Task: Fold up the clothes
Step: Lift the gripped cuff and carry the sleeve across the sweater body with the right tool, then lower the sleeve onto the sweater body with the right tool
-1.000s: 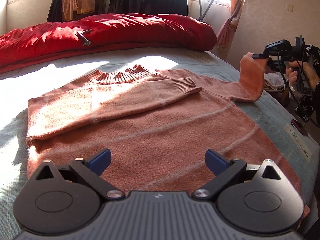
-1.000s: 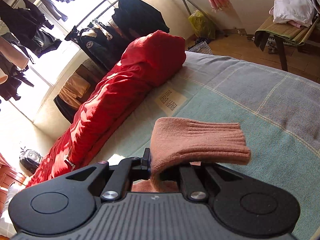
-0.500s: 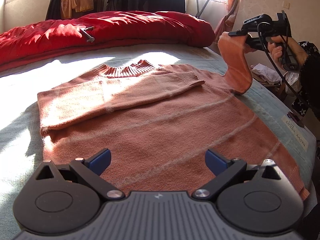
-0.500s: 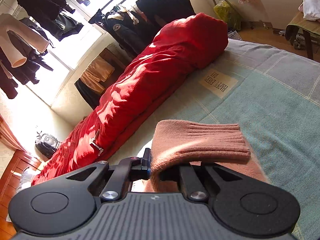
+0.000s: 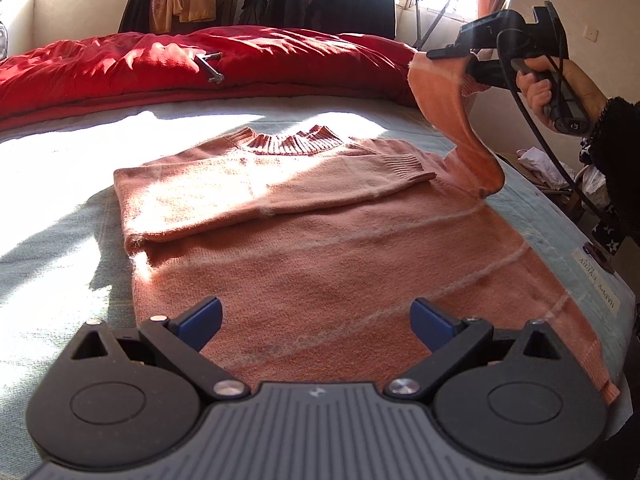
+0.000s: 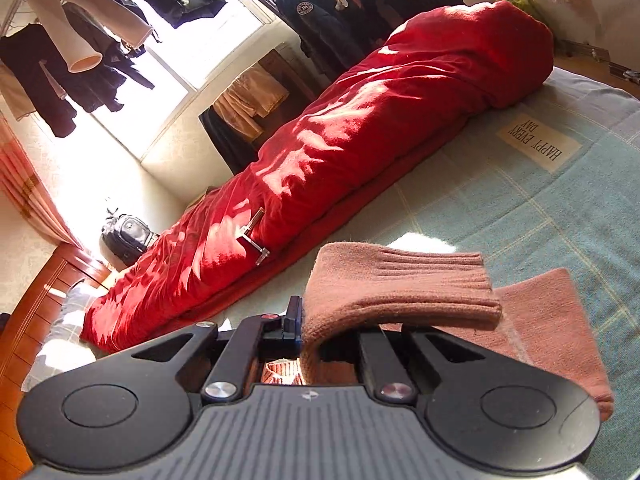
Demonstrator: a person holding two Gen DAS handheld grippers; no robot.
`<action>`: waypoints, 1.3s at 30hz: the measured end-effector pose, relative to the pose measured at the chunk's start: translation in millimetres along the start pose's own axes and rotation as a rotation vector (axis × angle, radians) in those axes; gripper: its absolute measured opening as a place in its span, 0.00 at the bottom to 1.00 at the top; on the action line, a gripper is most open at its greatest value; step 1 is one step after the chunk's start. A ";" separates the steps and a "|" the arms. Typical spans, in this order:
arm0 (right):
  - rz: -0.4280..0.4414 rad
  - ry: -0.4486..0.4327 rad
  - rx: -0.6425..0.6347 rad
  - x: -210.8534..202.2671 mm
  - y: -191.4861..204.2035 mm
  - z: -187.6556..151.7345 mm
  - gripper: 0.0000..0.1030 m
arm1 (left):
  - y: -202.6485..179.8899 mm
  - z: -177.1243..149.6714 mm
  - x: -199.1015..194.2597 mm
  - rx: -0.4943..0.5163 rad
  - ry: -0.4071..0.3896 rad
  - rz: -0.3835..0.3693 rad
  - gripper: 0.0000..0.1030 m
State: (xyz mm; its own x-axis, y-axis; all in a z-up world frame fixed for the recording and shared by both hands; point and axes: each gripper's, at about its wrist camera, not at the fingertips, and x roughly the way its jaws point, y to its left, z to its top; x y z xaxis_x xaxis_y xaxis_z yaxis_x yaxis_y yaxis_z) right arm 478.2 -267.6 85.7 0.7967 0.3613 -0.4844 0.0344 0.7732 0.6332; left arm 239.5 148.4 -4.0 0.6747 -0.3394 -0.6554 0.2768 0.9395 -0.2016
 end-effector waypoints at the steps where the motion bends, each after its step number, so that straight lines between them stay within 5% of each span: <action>1: 0.006 0.010 -0.010 4.1 5.4 -2.0 0.08 | 1.6 -0.7 -0.9 -0.004 -0.001 0.002 0.97; 10: 0.042 0.102 -0.128 40.8 51.5 -30.9 0.08 | 12.5 -4.7 -8.1 -0.030 -0.011 0.021 0.97; 32: -0.133 0.257 -0.660 113.3 110.4 -138.3 0.08 | 24.5 -17.2 -16.3 -0.062 0.007 0.059 0.97; 39: -0.154 0.312 -0.717 128.5 107.2 -160.1 0.08 | 26.5 -19.9 -16.8 -0.074 0.010 0.066 0.97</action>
State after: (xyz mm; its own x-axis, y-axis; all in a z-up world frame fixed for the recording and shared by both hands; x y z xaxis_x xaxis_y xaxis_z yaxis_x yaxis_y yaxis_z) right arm 487.7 -54.9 -5.3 0.6051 0.2708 -0.7487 -0.3513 0.9347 0.0542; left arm 221.9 179.9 -12.9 0.6827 -0.2768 -0.6762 0.1806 0.9607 -0.2109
